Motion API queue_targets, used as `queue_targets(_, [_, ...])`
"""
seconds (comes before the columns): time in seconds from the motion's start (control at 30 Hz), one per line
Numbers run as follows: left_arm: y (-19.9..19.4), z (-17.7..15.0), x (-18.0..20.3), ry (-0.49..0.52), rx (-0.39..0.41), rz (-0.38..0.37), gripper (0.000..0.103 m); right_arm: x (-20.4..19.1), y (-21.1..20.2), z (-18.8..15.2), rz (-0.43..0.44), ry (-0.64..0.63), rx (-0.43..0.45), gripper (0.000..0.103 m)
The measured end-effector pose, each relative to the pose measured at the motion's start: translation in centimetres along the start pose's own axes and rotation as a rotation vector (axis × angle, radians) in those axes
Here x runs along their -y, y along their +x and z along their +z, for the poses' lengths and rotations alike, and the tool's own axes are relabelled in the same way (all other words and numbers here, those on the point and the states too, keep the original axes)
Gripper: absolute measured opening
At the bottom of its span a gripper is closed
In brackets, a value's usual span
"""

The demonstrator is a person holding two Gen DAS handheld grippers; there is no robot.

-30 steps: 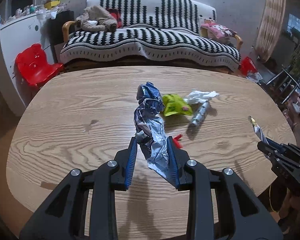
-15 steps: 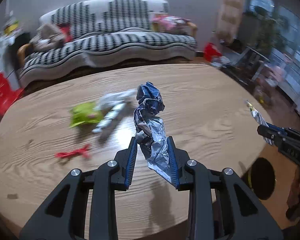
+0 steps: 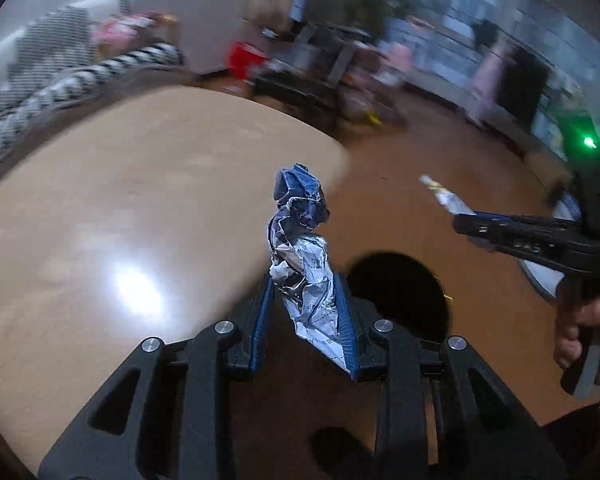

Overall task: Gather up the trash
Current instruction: 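Carry foil and strip wrapper to the bin and open both tools over it, then return both tools to the table over the ribbon and blister pack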

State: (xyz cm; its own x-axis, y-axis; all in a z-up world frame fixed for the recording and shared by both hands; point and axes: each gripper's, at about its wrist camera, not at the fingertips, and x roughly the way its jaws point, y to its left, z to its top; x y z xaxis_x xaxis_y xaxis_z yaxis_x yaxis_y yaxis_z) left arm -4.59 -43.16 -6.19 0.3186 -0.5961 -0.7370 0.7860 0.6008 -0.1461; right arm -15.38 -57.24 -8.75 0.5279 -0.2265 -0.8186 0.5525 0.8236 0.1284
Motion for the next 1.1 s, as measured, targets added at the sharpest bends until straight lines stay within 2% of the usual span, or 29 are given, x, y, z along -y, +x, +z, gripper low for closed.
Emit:
queue_targets(0.13, [5.6, -0.6, 4.5, 0.022, -0.085, -0.093, 0.030, 4.7, 2.7, -1.5, 0.018, 0.103, -0.096, 0.017])
queue_targets(0.33, [10.6, -1.8, 8.1, 0.069, -0.162, -0.131, 0.030, 6.6, 4.7, -2.2, 0.027, 0.139, -0.157, 0.017])
queue_targets(0.63, [13.8, -1.5, 8.6, 0.052, -0.198, -0.157, 0.031, 7.1, 4.8, -1.7, 0.015, 0.155, -0.150, 0.017])
queue_targets(0.73, [14.8, -1.5, 8.1, 0.037, -0.212, -0.162, 0.042, 7.2, 4.8, -1.8, -0.001, 0.151, -0.158, 0.017])
queue_targets(0.8, [15.4, -1.2, 8.0, 0.037, -0.213, -0.155, 0.051, 7.6, 4.8, -1.8, -0.004, 0.164, -0.163, 0.028])
queue_targets(0.83, [15.5, -1.2, 8.0, 0.038, -0.212, -0.149, 0.058, 7.7, 4.7, -1.8, -0.011, 0.168, -0.161, 0.050])
queue_targets(0.87, [15.6, -1.2, 8.0, 0.037, -0.211, -0.149, 0.064, 7.7, 4.6, -1.7, -0.018, 0.171, -0.154, 0.065])
queue_targets(1.0, [14.9, -0.9, 7.9, 0.038, -0.188, -0.138, 0.078, 7.3, 3.6, -0.9, -0.014, 0.172, -0.117, 0.066])
queue_targets(1.1, [12.5, -0.6, 6.6, 0.031, -0.147, -0.109, 0.086, 5.3, 1.9, 0.1, -0.007, 0.133, -0.063, 0.067])
